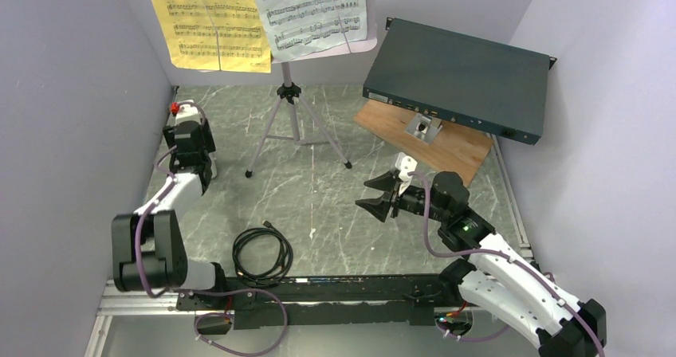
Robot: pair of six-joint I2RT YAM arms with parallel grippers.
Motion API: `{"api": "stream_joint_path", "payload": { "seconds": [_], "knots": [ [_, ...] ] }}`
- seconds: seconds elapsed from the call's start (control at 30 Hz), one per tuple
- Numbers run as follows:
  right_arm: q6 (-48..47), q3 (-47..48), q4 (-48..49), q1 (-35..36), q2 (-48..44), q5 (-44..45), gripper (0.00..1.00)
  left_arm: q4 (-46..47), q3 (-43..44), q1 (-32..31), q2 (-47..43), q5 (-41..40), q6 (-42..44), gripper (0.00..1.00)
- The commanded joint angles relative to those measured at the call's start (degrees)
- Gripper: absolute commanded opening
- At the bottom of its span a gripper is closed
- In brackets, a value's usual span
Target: Set up the instrument practice props
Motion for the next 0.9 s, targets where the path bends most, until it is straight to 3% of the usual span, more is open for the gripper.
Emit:
{"api": "stream_joint_path", "payload": {
  "seconds": [0.0, 0.33, 0.4, 0.5, 0.57, 0.67, 0.7, 0.73, 0.8, 0.87],
  "knots": [
    [-0.4, 1.6, -2.4, 0.0, -2.3, 1.9, 0.57, 17.2, 8.5, 1.3, 5.5, -3.5, -1.3, 0.0],
    [-0.1, 2.5, -5.3, 0.0, -4.8, 4.7, 0.55, 20.4, 14.3, 2.1, 19.1, -4.2, -2.0, 0.0],
    [0.2, 2.8, -5.4, 0.0, -5.6, 5.2, 0.55, 21.5, 14.4, 2.1, 20.0, -4.3, -1.7, 0.05],
    [0.6, 3.2, -5.4, 0.0, -6.7, 6.0, 0.6, 20.8, 14.7, 2.1, 20.8, -3.8, -1.9, 0.2],
    [0.6, 3.7, -6.9, 0.0, -7.0, 6.4, 0.64, 19.4, 15.0, 2.1, 20.4, -4.3, -3.0, 0.39],
    [0.1, 5.2, -8.9, 0.0, -7.1, 7.5, 0.81, 16.8, 14.7, 2.1, 18.4, -4.2, -4.7, 0.67],
    [-0.3, 5.9, -9.6, 0.0, -7.1, 7.8, 0.94, 15.7, 14.7, 2.1, 17.6, -4.0, -5.2, 0.77],
    [-0.7, 7.0, -10.6, 0.0, -7.2, 8.2, 0.99, 14.2, 14.9, 2.1, 16.7, -3.8, -5.5, 0.88],
    [-1.5, 9.0, -12.5, -0.1, -7.4, 9.4, 1.0, 8.2, 16.5, 2.1, 14.3, -4.6, -7.1, 0.97],
    [-1.3, 11.2, -14.4, 0.0, -7.5, 12.0, 1.0, -1.1, 20.0, 2.1, 12.7, -8.1, -10.5, 0.99]
  ]
}}
